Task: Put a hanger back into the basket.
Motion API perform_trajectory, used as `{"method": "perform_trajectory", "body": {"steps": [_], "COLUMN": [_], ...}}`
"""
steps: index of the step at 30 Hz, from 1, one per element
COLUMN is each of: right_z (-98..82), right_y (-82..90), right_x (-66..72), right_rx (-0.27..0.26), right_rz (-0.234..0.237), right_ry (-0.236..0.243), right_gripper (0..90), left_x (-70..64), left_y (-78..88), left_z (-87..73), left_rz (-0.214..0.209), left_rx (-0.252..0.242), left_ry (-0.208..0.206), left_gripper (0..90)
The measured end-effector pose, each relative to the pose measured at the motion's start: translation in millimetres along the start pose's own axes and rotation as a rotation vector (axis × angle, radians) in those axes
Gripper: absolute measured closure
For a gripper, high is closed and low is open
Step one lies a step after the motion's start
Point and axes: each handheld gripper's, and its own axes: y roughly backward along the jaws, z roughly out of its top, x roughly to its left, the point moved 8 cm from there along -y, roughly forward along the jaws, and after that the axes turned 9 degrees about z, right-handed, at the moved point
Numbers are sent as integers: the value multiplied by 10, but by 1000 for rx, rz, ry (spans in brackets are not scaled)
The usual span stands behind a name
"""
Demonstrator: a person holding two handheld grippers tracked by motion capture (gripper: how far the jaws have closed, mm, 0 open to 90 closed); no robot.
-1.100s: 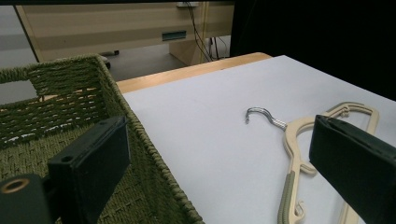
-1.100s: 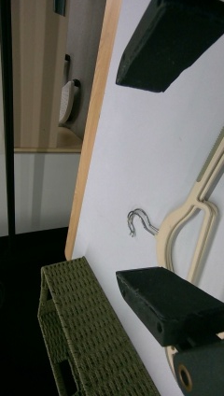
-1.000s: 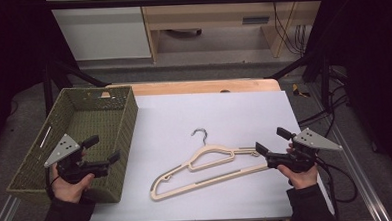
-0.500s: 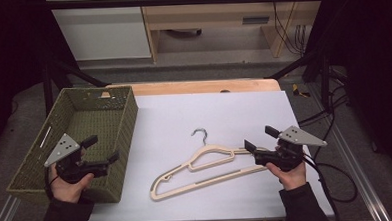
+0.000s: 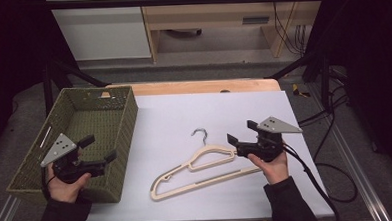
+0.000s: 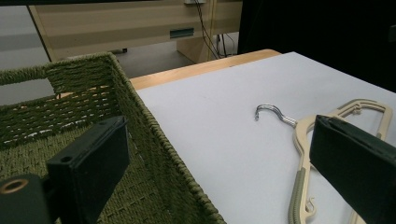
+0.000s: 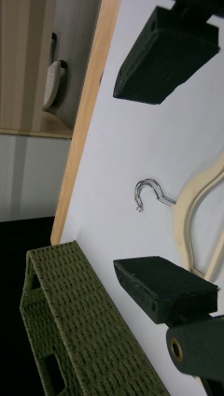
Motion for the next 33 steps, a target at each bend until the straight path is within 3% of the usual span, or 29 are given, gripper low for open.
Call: {"method": "perform_trajectory", "body": {"steps": [3, 5, 7, 8, 12, 17, 22, 28, 33], "right_z": [3, 16, 25, 39, 25, -3, 12, 16, -59], "right_y": [-105, -277, -331, -438, -637, -744, -630, -303, -24], "right_x": [22, 102, 143, 202, 257, 262, 191, -16, -167], "right_rx": [30, 69, 73, 80, 108, 114, 82, 5, -13], "right_rz": [-7, -3, 14, 31, 37, 55, 51, 34, 7], "right_ry": [20, 50, 50, 52, 59, 40, 40, -18, -16], "right_gripper": [156, 155, 155, 156, 156, 157, 153, 150, 141], "left_x": [6, 15, 17, 18, 24, 33, 49, 47, 45], "left_y": [0, 8, 13, 15, 20, 32, 39, 41, 36], "left_z": [-4, -3, -1, 1, 4, 7, 12, 18, 14], "left_rz": [2, 2, 1, 2, 2, 3, 8, 9, 11], "left_rx": [2, 3, 2, 1, -3, -4, -8, -11, -8], "left_ry": [1, -2, -2, 0, 5, 2, 11, 11, 9], "left_gripper": [49, 49, 49, 49, 49, 49, 49, 49, 49]}}
